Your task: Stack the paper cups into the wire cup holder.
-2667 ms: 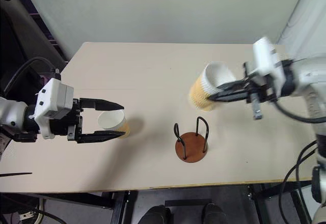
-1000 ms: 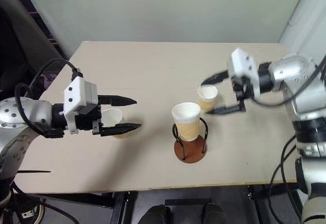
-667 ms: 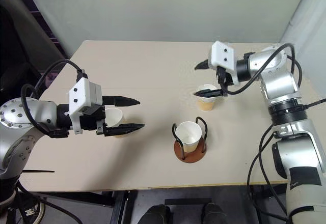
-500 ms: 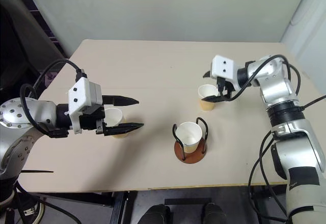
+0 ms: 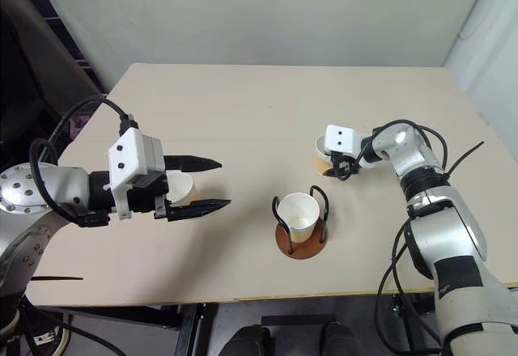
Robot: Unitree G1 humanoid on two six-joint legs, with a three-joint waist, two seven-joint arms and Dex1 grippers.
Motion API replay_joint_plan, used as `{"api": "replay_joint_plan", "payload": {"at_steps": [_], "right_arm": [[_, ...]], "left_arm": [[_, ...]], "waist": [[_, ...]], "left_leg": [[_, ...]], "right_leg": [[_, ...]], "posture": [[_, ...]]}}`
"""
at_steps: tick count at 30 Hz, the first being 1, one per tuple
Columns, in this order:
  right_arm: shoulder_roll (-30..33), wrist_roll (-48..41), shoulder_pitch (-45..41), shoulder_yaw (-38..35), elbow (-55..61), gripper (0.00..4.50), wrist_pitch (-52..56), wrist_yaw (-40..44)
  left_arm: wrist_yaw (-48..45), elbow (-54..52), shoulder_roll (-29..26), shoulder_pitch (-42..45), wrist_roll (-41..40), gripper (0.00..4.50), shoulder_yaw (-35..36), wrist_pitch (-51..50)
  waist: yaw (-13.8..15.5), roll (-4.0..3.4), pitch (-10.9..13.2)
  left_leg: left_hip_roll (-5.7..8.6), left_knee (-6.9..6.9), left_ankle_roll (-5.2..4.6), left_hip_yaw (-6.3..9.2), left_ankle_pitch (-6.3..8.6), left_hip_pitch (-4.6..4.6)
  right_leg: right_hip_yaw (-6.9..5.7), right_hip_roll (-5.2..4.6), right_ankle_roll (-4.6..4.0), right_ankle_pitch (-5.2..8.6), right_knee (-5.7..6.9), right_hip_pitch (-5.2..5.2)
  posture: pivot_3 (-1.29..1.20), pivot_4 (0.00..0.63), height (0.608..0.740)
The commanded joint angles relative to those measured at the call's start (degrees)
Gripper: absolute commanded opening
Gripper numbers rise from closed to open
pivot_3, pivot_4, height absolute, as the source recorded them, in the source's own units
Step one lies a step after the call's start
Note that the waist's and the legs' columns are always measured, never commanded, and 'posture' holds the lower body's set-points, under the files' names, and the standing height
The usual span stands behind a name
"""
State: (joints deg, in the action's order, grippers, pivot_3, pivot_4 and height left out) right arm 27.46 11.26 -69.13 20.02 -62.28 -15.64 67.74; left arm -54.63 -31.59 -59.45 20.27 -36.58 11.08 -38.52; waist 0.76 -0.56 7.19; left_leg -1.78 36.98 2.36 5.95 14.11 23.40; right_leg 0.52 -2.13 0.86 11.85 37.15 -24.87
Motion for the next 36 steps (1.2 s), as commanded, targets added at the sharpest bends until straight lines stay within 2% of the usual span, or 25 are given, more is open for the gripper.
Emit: {"api": "replay_joint_plan", "payload": {"at_steps": [1,3,4,8,12,15,18,22,24,26,34,36], "right_arm": [[0.35,-2.18,-2.52,-2.81,1.83,0.92,-1.28,2.81],[0.68,-4.01,-2.53,-4.29,3.37,0.16,-0.65,5.57],[1.03,-5.16,-2.46,-5.09,4.56,0.01,-0.18,7.22],[5.85,-13.08,-2.87,-10.50,16.17,0.01,8.30,15.83],[13.94,-27.37,1.22,-15.77,42.04,0.01,29.91,24.02],[19.02,-38.12,8.08,-16.95,60.84,0.01,43.08,24.76],[20.57,-41.51,13.36,-16.61,71.60,0.01,48.70,22.63],[19.46,-40.34,16.07,-14.36,76.83,0.01,50.30,18.02],[19.25,-39.98,16.95,-13.42,77.91,0.01,50.24,16.84],[19.51,-39.99,17.63,-12.83,78.49,0.01,50.02,16.59],[20.65,-37.28,19.20,-9.84,78.35,0.01,47.29,16.95],[20.69,-36.56,19.41,-9.16,78.08,0.42,46.55,16.98]], "left_arm": [[-0.30,-1.03,-1.30,0.08,-0.20,3.52,2.69,0.40],[-1.01,-0.56,-1.58,0.59,-0.36,3.52,2.67,0.89],[-1.40,-0.42,-1.68,0.86,-0.48,3.52,2.61,1.13],[-2.82,0.90,-1.84,2.28,-0.21,3.52,2.13,2.08],[-3.60,1.45,-1.01,2.63,0.33,3.52,0.47,3.00],[-4.62,2.17,-0.47,3.05,0.30,3.52,-0.72,3.67],[-6.34,3.34,-0.45,4.02,0.80,3.52,-2.24,4.46],[-6.95,5.26,-0.09,6.06,2.23,3.52,-4.52,5.27],[-7.01,5.41,0.06,6.25,2.52,3.52,-4.99,5.41],[-6.95,4.80,0.15,5.67,2.33,3.52,-4.82,5.20],[-6.68,4.41,-0.11,4.75,2.30,3.52,-4.28,4.92],[-6.63,4.28,-0.22,4.63,2.18,3.52,-4.04,4.81]], "waist": [[0.02,0.00,0.00],[0.05,0.00,0.00],[0.05,0.00,0.00],[0.17,-0.02,0.02],[0.49,-0.01,0.01],[0.42,0.06,-0.03],[0.13,0.09,-0.02],[-0.15,0.10,0.02],[-0.20,0.10,0.01],[-0.22,0.10,0.01],[-0.23,0.11,0.01],[-0.23,0.11,0.01]], "left_leg": [[0.00,0.00,0.01,0.00,0.01,0.00],[0.00,0.00,0.03,0.01,0.00,0.01],[0.00,0.00,0.04,0.01,0.00,0.02],[0.01,0.01,0.28,0.04,-0.13,0.12],[0.03,0.00,0.63,0.04,-0.33,0.35],[0.02,0.00,0.75,0.00,-0.40,0.37],[-0.13,0.13,0.90,0.04,-0.34,0.17],[-0.27,0.11,1.05,-0.02,-0.37,-0.24],[-0.39,0.00,0.74,0.00,-0.20,-0.44],[-0.47,0.00,0.51,0.02,-0.09,-0.49],[-0.46,0.06,0.38,-0.01,-0.24,-0.48],[-0.46,0.05,0.37,-0.02,-0.23,-0.47]], "right_leg": [[-0.01,0.00,0.00,0.00,0.00,0.00],[-0.03,0.00,-0.01,0.00,-0.02,0.00],[-0.03,0.00,-0.01,0.01,-0.02,0.00],[-0.10,0.00,-0.02,0.01,-0.08,-0.03],[-0.16,0.00,-0.07,0.05,-0.19,-0.15],[-0.24,0.17,-0.12,0.09,-0.21,-0.03],[-0.11,0.66,-0.11,0.09,-0.34,0.29],[0.22,0.84,-0.12,0.11,-0.20,0.28],[0.22,0.92,-0.48,0.21,-0.11,0.32],[0.20,0.99,-0.89,0.29,-0.06,0.32],[0.20,0.99,-1.05,0.15,-0.07,0.34],[0.20,0.99,-1.02,0.13,-0.07,0.34]], "posture": [[0.00,0.150,0.740],[0.00,0.150,0.740],[0.00,0.150,0.740],[0.00,0.150,0.740],[0.00,0.150,0.740],[0.00,0.150,0.740],[0.00,0.150,0.740],[0.00,0.150,0.740],[0.00,0.150,0.740],[0.00,0.150,0.740],[0.00,0.150,0.740],[0.00,0.150,0.740]]}}
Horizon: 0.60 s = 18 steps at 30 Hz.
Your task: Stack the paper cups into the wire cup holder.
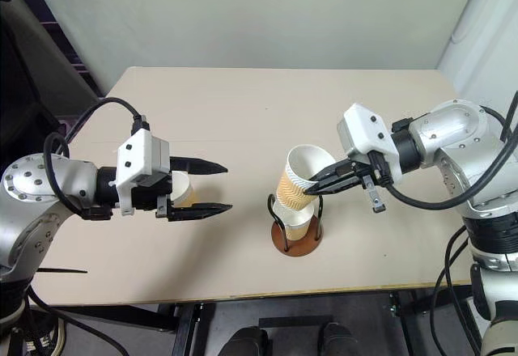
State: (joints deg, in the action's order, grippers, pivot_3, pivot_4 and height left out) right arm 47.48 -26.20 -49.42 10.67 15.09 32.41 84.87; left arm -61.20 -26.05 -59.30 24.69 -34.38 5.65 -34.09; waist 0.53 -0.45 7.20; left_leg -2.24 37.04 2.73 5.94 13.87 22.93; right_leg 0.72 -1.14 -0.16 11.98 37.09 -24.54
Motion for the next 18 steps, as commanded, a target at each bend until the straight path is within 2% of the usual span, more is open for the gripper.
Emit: {"api": "replay_joint_plan", "payload": {"at_steps": [1,7,9,12,15,18], "right_arm": [[0.56,1.61,-0.16,0.70,0.41,0.67,-2.14,-0.17],[-0.05,2.37,0.18,1.49,0.15,2.61,-3.58,-0.23],[-0.17,2.52,-0.33,1.03,-0.86,3.39,-4.11,-0.23],[-2.65,1.74,-4.45,-3.49,-9.25,4.32,-4.91,-3.86],[-8.33,-2.60,-7.91,-8.24,-15.73,4.32,-1.97,-9.37],[-14.24,-1.83,-8.70,-7.29,-15.40,4.32,-0.47,-15.64]], "left_arm": [[-0.01,-1.29,-0.41,0.17,-0.04,3.52,1.49,0.33],[0.25,-1.49,-0.94,-0.26,-0.07,3.52,2.40,0.09],[0.32,-1.17,-1.61,-0.43,0.63,3.52,2.85,0.29],[-0.68,1.92,-4.89,-1.28,2.75,3.52,6.43,1.62],[-3.94,7.27,-10.83,-5.60,8.65,3.52,9.04,5.81],[-6.75,11.54,-14.91,-11.66,14.00,3.52,9.98,11.01]], "waist": [[0.00,0.00,0.00],[0.02,0.00,0.00],[0.01,0.00,0.00],[-0.15,0.00,0.00],[-0.48,0.00,0.00],[-0.55,-0.03,-0.04]], "left_leg": [[0.00,0.00,0.00,0.00,0.00,0.00],[0.00,0.00,-0.01,0.00,0.01,0.03],[0.00,0.00,-0.01,0.00,0.01,0.03],[0.00,0.00,-0.01,0.00,0.01,0.03],[-0.02,-0.06,0.00,-0.01,0.01,0.02],[-0.10,-0.21,0.01,0.00,0.00,-0.04]], "right_leg": [[0.00,0.00,0.01,0.00,0.00,0.00],[0.00,0.00,0.02,-0.01,-0.05,-0.01],[0.00,0.00,0.02,-0.01,-0.06,-0.01],[0.01,0.01,0.02,-0.01,-0.07,-0.01],[0.11,0.04,-0.02,-0.06,-0.01,-0.16],[0.18,0.14,-0.11,-0.03,0.02,-0.21]], "posture": [[0.00,0.150,0.740],[0.00,0.150,0.740],[0.00,0.150,0.740],[0.00,0.150,0.740],[0.00,0.150,0.740],[0.00,0.150,0.740]]}}
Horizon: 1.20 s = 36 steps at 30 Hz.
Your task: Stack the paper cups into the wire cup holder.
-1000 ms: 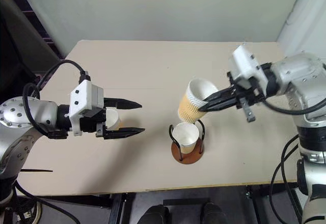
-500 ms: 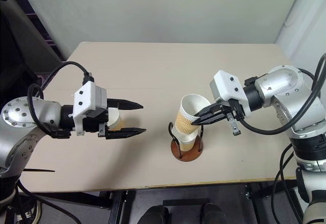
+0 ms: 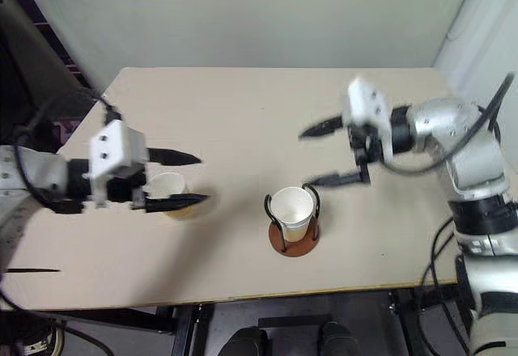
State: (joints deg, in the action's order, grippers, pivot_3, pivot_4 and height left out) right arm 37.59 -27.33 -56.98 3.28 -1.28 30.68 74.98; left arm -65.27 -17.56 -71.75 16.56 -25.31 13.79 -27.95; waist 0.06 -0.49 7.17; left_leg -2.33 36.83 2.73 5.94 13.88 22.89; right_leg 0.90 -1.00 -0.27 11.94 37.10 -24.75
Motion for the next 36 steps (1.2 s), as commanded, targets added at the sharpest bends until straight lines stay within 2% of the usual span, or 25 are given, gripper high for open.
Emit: {"api": "replay_joint_plan", "payload": {"at_steps": [1,6,9,18,21,25,29,32,36], "right_arm": [[-6.40,0.74,-0.41,1.91,1.79,4.32,0.61,-7.26],[-10.09,4.53,2.08,5.97,2.70,4.32,-2.99,-8.90],[-10.33,4.41,2.30,6.00,2.90,4.32,-2.77,-9.21],[-8.96,4.05,3.97,5.48,5.67,4.32,-1.71,-10.14],[-8.29,3.58,4.29,5.03,6.77,4.37,-0.85,-10.31],[-5.69,-2.09,6.14,4.11,11.62,4.37,2.17,-5.31],[-5.05,-2.46,6.57,4.47,13.00,4.37,2.74,-5.90],[-3.10,-3.83,7.23,3.33,14.08,4.37,3.61,-4.64],[4.70,-5.97,10.33,-0.92,15.05,4.37,3.42,-0.04]], "left_arm": [[-3.14,4.15,-3.28,-5.05,6.15,3.52,1.97,6.03],[-2.62,5.81,-1.99,-2.82,8.81,3.52,-2.34,8.83],[-2.57,8.68,-0.78,1.00,12.29,3.52,-7.29,11.02],[-2.50,16.62,5.19,8.70,20.40,3.52,-17.38,16.21],[-3.28,17.64,6.47,9.92,21.07,2.93,-18.21,16.87],[-4.33,18.39,6.78,10.57,21.36,1.45,-18.29,17.49],[-5.31,18.36,6.76,10.93,20.94,0.02,-18.02,17.56],[-7.76,15.88,7.25,11.30,16.99,0.02,-16.40,16.81],[-12.07,11.56,8.39,15.50,7.99,0.02,-13.19,13.89]], "waist": [[-0.10,0.00,-0.01],[0.71,0.08,-0.02],[1.12,0.10,-0.04],[0.60,0.11,-0.05],[0.57,0.11,-0.05],[0.57,0.12,-0.05],[0.56,0.13,-0.06],[0.54,0.13,-0.06],[1.32,0.16,-0.07]], "left_leg": [[-0.12,-0.01,0.01,-0.04,0.01,-0.03],[-0.41,0.05,0.16,0.02,0.09,0.46],[-0.37,0.24,0.16,0.05,0.10,0.95],[-0.40,0.23,0.34,0.06,0.03,0.99],[-0.41,0.23,0.36,0.07,0.01,1.00],[-0.40,0.24,0.39,0.07,-0.01,1.01],[-0.40,0.24,0.44,0.07,-0.07,1.02],[-0.41,0.26,0.42,0.09,-0.08,1.01],[-0.37,0.28,0.37,0.13,-0.10,1.14]], "right_leg": [[0.01,0.06,-0.06,0.02,-0.01,-0.01],[-0.19,0.27,-0.25,0.00,0.04,-0.46],[-0.21,0.22,0.00,-0.21,0.12,-0.88],[-0.24,0.22,0.19,-0.39,0.08,-0.97],[-0.25,0.23,0.21,-0.40,0.10,-0.99],[-0.25,0.24,0.23,-0.41,0.09,-0.98],[-0.25,0.27,0.28,-0.44,0.07,-0.98],[-0.25,0.27,0.33,-0.47,0.08,-0.98],[-0.30,0.26,0.35,-0.49,0.07,-0.95]], "posture": [[0.00,0.150,0.740],[0.00,0.150,0.740],[0.00,0.150,0.740],[0.00,0.150,0.740],[0.00,0.150,0.740],[0.00,0.150,0.740],[0.00,0.150,0.740],[0.00,0.150,0.740],[0.00,0.150,0.740]]}}
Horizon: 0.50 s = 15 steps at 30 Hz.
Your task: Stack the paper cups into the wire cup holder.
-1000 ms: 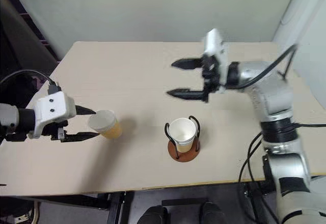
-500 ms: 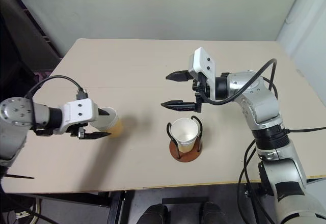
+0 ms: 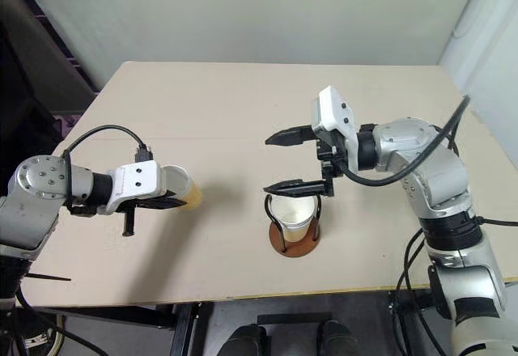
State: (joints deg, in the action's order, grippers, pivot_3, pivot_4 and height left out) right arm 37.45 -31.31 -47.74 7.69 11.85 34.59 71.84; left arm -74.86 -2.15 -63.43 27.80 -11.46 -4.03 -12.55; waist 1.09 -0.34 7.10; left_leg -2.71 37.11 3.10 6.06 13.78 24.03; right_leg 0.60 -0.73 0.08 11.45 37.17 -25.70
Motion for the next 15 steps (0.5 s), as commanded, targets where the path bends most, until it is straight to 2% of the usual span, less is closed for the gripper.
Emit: {"api": "replay_joint_plan", "payload": {"at_steps": [1,4,8,12,15], "right_arm": [[7.45,-1.83,2.29,-6.47,1.72,4.37,-1.16,4.49],[14.88,-0.39,6.64,-10.37,-0.92,4.37,-4.08,7.63],[22.38,-0.80,15.03,-17.46,-2.59,4.37,-6.58,10.46],[23.26,-3.43,18.30,-20.16,0.13,4.37,-5.48,9.43],[23.12,-4.54,19.84,-21.53,2.51,4.37,-4.28,7.54]], "left_arm": [[-3.12,-4.47,0.47,6.35,-7.51,0.02,5.02,-2.04],[-3.72,-5.37,3.76,15.79,-12.49,0.02,5.08,-4.66],[-8.88,-5.70,12.60,29.03,-19.67,0.02,0.99,-7.48],[-14.52,-6.63,17.08,31.45,-19.68,0.02,-4.49,-7.46],[-17.28,-3.70,18.84,33.07,-15.04,0.02,-10.34,-2.49]], "waist": [[0.73,0.03,-0.02],[0.98,0.10,-0.06],[1.51,0.13,-0.07],[0.46,-0.05,-0.07],[-0.56,0.03,0.01]], "left_leg": [[0.00,0.02,-0.01,0.00,0.00,0.00],[0.05,0.09,-0.06,0.01,-0.02,-0.01],[0.10,0.21,-0.13,-0.03,-0.05,-0.06],[0.12,0.28,-0.34,-0.59,0.05,-0.50],[0.07,0.30,-0.45,-0.92,0.11,-0.88]], "right_leg": [[0.01,-0.01,0.02,-0.02,-0.02,0.01],[0.01,-0.04,0.07,-0.05,-0.08,0.16],[0.00,-0.09,0.23,-0.17,-0.16,0.35],[0.47,-0.11,0.51,-0.23,-0.19,0.76],[0.86,0.18,0.76,-0.15,-0.26,1.29]], "posture": [[0.00,0.150,0.740],[0.00,0.150,0.740],[0.00,0.150,0.740],[0.00,0.150,0.740],[0.00,0.150,0.740]]}}
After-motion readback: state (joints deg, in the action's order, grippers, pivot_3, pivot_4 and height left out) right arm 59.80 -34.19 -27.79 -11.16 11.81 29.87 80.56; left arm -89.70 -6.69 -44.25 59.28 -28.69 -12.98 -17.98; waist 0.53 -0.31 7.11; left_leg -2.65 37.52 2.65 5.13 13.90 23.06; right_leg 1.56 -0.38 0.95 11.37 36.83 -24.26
